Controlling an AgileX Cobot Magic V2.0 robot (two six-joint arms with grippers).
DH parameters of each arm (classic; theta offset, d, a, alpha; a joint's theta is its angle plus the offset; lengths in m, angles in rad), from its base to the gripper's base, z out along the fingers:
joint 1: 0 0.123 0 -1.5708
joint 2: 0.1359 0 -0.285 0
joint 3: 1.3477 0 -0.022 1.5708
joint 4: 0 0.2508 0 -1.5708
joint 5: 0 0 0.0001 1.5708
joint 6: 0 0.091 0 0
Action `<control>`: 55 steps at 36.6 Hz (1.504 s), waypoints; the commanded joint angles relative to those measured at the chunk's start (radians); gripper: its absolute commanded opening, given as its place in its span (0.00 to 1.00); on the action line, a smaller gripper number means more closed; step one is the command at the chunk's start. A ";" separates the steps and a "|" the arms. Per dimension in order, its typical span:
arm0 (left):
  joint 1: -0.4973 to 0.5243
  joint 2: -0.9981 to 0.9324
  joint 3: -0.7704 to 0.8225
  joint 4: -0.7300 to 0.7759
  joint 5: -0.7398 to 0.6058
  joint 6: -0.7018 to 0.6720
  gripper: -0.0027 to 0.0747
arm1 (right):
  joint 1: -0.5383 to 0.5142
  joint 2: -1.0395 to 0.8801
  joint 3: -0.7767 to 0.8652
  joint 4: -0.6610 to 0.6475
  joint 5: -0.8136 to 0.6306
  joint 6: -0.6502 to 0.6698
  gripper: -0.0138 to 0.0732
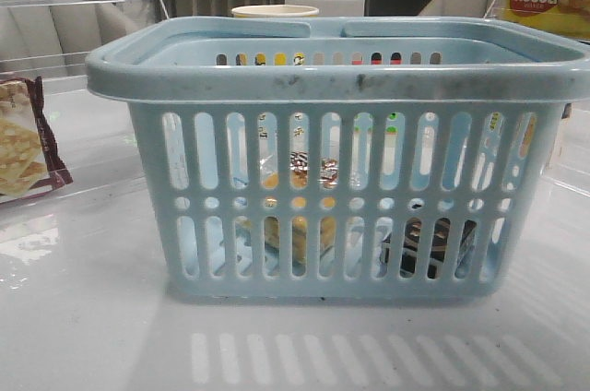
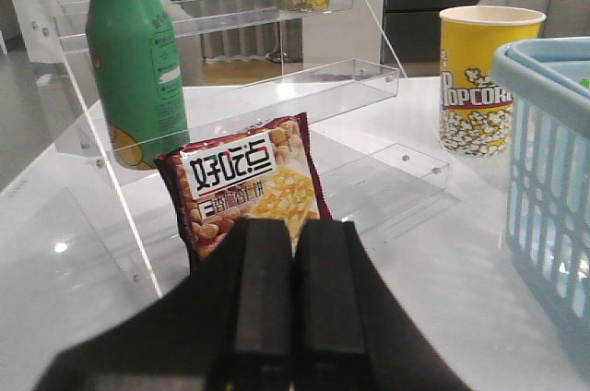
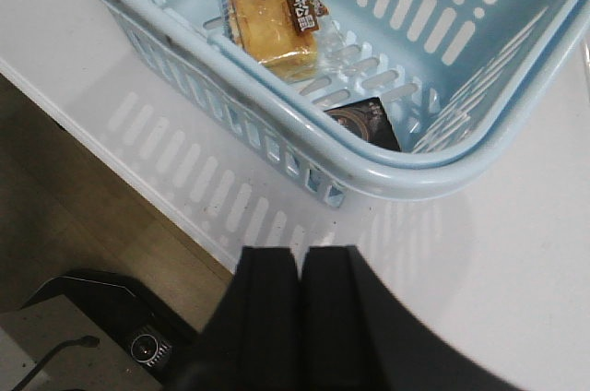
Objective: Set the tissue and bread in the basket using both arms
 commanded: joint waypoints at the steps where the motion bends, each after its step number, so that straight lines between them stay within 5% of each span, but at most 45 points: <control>1: 0.015 -0.007 0.013 -0.011 -0.158 -0.008 0.15 | -0.001 -0.005 -0.025 0.004 -0.049 -0.008 0.22; 46: 0.019 -0.041 0.049 -0.011 -0.231 -0.008 0.15 | 0.000 -0.018 -0.014 0.004 -0.045 -0.008 0.22; 55: 0.019 -0.041 0.049 -0.011 -0.231 -0.008 0.15 | -0.207 -0.154 0.122 0.000 -0.309 -0.009 0.22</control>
